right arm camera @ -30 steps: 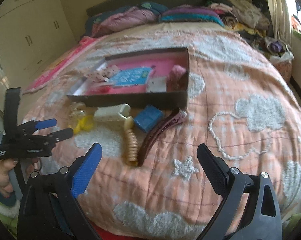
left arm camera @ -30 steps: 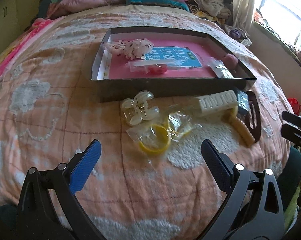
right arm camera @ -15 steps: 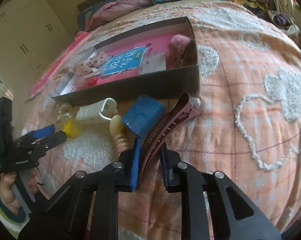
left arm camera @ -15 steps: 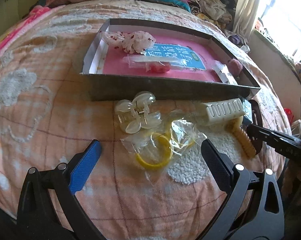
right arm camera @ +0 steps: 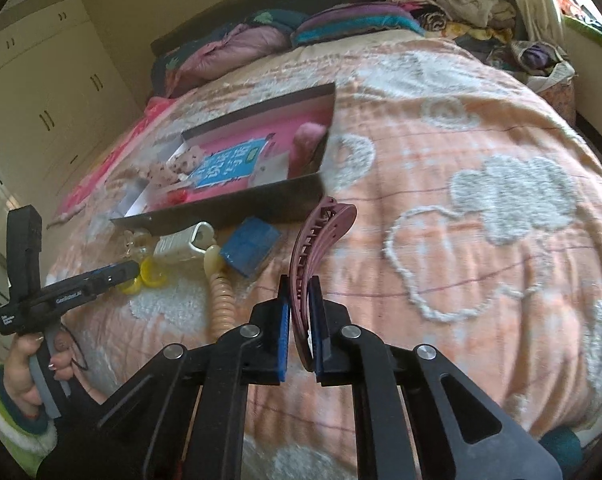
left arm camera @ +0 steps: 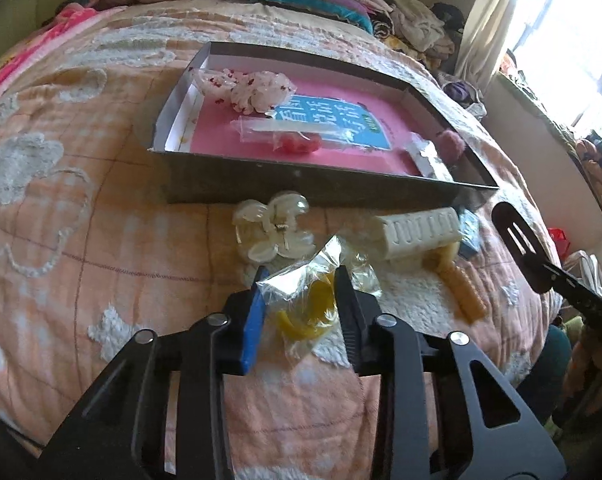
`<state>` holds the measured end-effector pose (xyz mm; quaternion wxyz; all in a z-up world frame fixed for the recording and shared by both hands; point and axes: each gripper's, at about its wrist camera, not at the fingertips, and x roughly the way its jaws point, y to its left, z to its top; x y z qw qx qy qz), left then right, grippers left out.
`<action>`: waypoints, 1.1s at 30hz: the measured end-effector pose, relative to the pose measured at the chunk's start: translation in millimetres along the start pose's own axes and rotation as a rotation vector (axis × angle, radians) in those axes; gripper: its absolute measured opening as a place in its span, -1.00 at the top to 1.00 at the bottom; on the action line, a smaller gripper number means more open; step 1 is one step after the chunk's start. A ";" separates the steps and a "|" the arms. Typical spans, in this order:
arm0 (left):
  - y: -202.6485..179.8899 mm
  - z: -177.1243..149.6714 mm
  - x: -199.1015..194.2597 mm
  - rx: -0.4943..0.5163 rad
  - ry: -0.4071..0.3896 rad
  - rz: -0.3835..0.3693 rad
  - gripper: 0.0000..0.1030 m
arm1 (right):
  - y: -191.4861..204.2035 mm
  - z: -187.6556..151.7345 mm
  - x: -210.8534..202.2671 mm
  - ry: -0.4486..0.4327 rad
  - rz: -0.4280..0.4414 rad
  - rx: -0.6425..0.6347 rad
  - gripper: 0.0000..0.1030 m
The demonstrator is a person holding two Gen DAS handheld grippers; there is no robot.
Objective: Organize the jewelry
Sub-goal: 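Grasp the yellow hair ties with the left gripper while the right gripper grasps the brown claw clip, then carry the bagged hair ties and brown claw clip into the pink box and release both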
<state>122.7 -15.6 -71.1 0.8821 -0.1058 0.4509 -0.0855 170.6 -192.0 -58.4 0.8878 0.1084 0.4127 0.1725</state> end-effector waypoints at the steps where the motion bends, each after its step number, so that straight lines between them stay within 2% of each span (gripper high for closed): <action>1: -2.1 -1.6 -3.5 0.003 0.001 -0.014 0.75 | -0.2 -0.2 -2.7 -0.004 -0.002 0.000 0.83; 5: -13.9 -7.5 -14.1 0.016 0.008 -0.070 0.93 | 0.0 0.4 -16.3 -0.027 -0.002 -0.001 0.83; 9: -33.5 -14.9 -21.6 0.071 0.011 -0.079 0.95 | 0.5 1.9 -29.4 -0.052 0.000 -0.004 0.83; 16: -48.8 -19.1 -32.9 0.095 0.012 -0.114 0.95 | 0.6 -0.3 -51.5 -0.088 0.004 0.005 0.83; 25: -51.6 -8.5 -64.6 0.091 -0.056 -0.119 0.95 | 18.0 2.7 -70.9 -0.117 0.020 -0.030 0.83; 33: -36.3 1.2 -95.2 0.066 -0.152 -0.081 0.95 | 47.3 7.6 -77.7 -0.132 0.063 -0.089 0.83</action>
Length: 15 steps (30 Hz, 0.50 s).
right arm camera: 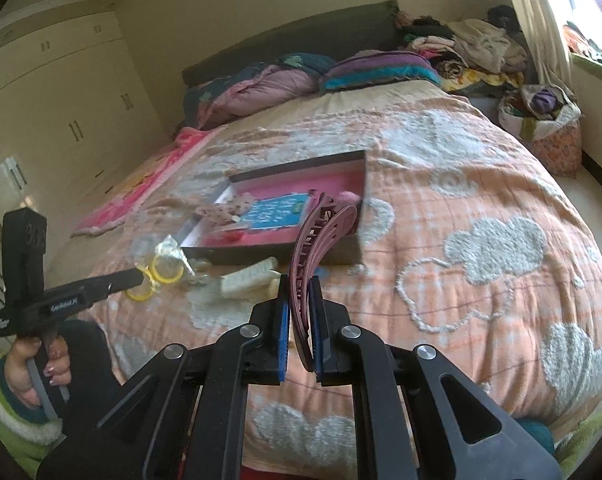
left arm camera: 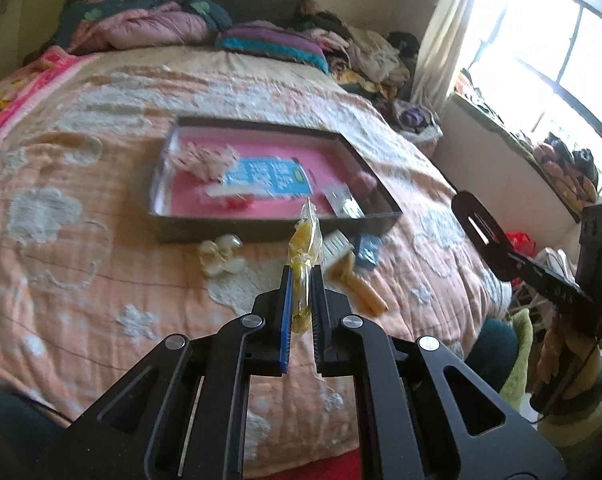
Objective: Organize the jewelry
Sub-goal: 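Carry the bagged hair ties and brown claw clip into the pink box and release both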
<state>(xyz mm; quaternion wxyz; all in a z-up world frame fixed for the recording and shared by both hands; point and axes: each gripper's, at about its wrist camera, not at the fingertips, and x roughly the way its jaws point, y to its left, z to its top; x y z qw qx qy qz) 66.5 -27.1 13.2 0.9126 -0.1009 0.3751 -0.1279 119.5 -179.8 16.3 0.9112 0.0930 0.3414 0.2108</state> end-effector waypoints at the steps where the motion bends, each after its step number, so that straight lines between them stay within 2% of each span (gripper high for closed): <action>1: 1.8 2.3 -4.3 0.005 -0.022 0.020 0.95 | 5.7 0.8 0.8 0.000 0.007 -0.013 0.84; 15: 41.0 21.6 -40.2 -0.062 -0.149 0.086 0.95 | 58.5 14.0 17.4 0.022 0.080 -0.128 0.84</action>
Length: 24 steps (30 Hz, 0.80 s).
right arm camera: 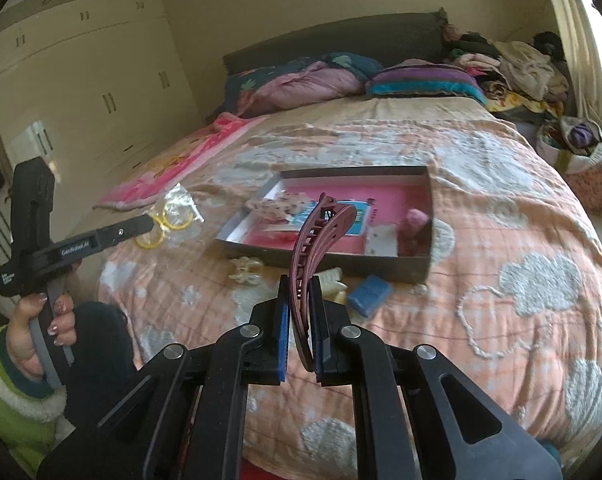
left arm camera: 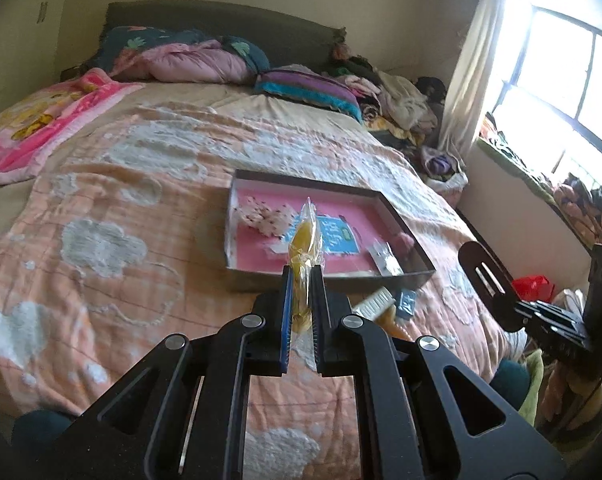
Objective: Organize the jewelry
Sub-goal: 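Carry the bagged hair ties and brown claw clip into the pink box and release both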
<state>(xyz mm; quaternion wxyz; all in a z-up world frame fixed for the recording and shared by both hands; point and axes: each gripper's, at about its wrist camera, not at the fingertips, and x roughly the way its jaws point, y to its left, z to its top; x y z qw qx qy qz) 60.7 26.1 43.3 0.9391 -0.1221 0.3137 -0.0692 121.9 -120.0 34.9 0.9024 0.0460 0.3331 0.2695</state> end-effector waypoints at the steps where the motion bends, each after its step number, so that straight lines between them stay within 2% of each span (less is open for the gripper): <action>1: 2.0 0.8 -0.8 -0.003 -0.003 0.002 0.95 | 3.4 1.8 2.6 0.003 0.006 -0.009 0.84; 11: 11.1 23.1 -0.9 -0.018 -0.062 0.008 0.95 | 26.0 28.6 23.0 -0.010 0.024 -0.089 0.84; 24: 7.6 69.0 -3.6 -0.013 -0.151 -0.015 0.95 | 22.0 75.8 13.2 -0.113 0.013 -0.098 0.84</action>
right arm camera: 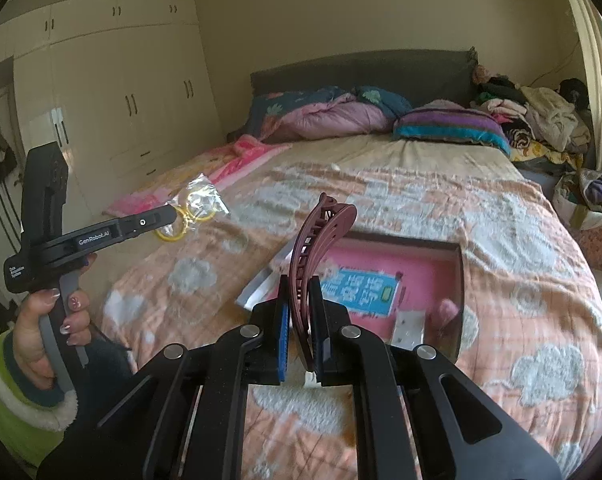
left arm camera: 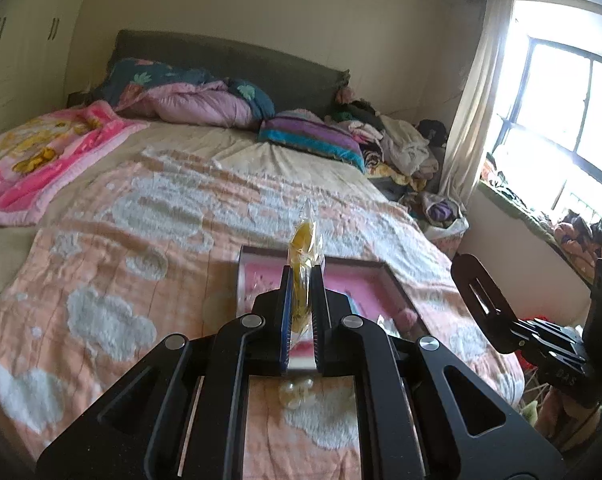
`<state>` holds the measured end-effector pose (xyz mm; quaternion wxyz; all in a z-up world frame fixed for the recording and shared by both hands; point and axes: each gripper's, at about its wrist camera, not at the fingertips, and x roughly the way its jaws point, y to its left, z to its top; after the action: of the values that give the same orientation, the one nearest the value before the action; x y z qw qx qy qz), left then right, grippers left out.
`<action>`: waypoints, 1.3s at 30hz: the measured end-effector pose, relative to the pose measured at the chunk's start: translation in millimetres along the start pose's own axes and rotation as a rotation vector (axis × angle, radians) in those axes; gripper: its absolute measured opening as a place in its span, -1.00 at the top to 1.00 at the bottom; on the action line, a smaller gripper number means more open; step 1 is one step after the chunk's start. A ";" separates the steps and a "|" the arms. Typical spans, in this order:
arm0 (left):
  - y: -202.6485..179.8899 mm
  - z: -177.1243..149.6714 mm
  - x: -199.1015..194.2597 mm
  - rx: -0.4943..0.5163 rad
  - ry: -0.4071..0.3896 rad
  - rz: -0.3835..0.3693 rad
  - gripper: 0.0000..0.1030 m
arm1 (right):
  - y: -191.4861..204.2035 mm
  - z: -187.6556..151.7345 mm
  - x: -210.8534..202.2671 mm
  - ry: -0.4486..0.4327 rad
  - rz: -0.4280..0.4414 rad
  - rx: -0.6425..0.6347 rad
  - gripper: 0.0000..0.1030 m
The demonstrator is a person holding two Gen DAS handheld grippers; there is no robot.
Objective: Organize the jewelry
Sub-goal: 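Carry the bagged hair ties and brown claw clip into the pink box and release both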
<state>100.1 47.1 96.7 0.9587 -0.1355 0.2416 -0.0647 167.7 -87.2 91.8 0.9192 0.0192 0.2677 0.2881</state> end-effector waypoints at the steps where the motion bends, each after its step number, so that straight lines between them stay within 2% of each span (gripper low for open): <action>1: -1.8 4.8 1.1 0.005 -0.006 -0.004 0.95 | -0.8 2.3 -0.8 -0.007 -0.005 0.000 0.84; 8: -17.0 27.0 19.7 0.025 -0.009 -0.058 0.95 | -24.0 23.5 -2.7 -0.048 -0.059 0.023 0.84; 16: -33.2 27.7 59.1 0.029 0.057 -0.141 0.95 | -49.0 33.3 2.9 -0.058 -0.122 0.042 0.84; 30: -52.5 -10.1 125.0 0.029 0.201 -0.317 0.95 | -76.3 30.0 38.5 -0.004 -0.166 0.065 0.84; 39: -51.8 -33.5 159.9 0.019 0.291 -0.353 0.95 | -88.8 19.3 79.4 0.063 -0.155 0.086 0.84</action>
<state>220.9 -40.3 12.1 0.8888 -0.1559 0.3491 -0.2527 278.3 -116.1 53.2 0.9283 0.0288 0.3092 0.2045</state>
